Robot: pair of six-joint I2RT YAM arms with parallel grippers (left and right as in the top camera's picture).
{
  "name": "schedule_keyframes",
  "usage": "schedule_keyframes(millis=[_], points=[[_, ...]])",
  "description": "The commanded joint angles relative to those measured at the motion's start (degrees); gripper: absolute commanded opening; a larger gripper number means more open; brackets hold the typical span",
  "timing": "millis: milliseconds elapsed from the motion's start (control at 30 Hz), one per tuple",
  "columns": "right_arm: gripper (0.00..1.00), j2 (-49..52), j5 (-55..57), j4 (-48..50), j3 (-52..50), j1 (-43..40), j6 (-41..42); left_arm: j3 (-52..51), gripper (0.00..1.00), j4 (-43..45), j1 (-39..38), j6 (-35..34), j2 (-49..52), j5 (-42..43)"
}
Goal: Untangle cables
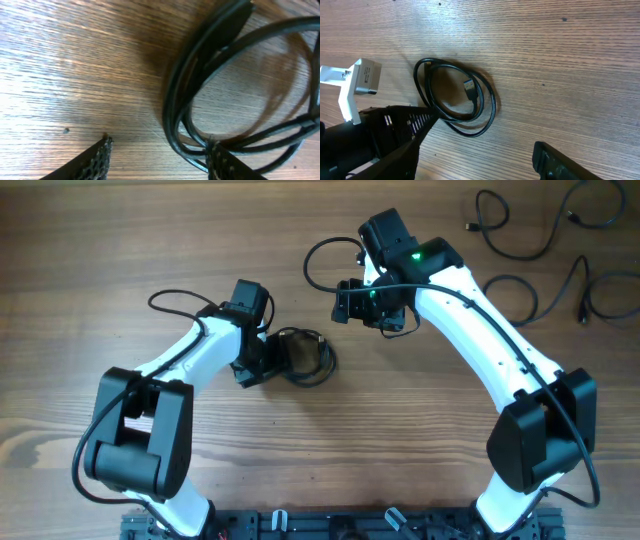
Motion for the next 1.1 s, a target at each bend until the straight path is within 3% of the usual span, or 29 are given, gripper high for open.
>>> schedule_keyframes(millis=[0,367,667,933,1067], points=[[0.75,0.8,-0.1,0.1,-0.5,0.2,-0.8,-0.3,0.55,0.6,-0.1,-0.5,1.1,-4.7],[0.75,0.8,0.0,0.1,-0.5,0.2,-0.9,-0.3,0.04,1.3,-0.5,-0.5,1.1,-6.1],[0.75,0.8,0.0,0.4,-0.5,0.2,-0.6,-0.3,0.04,1.2,-0.4,-0.5,-0.3,-1.0],[0.77,0.8,-0.4,0.5,-0.5,-1.4,0.8,-0.3,0.04,-3.2,0.1,-0.5,-10.5,-0.5],[0.77,-0.1,-7.9,-0.6,-0.5,-6.5,-1.5,-0.3,0.04,-5.6,0.1,-1.6,-14.5,-0.3]])
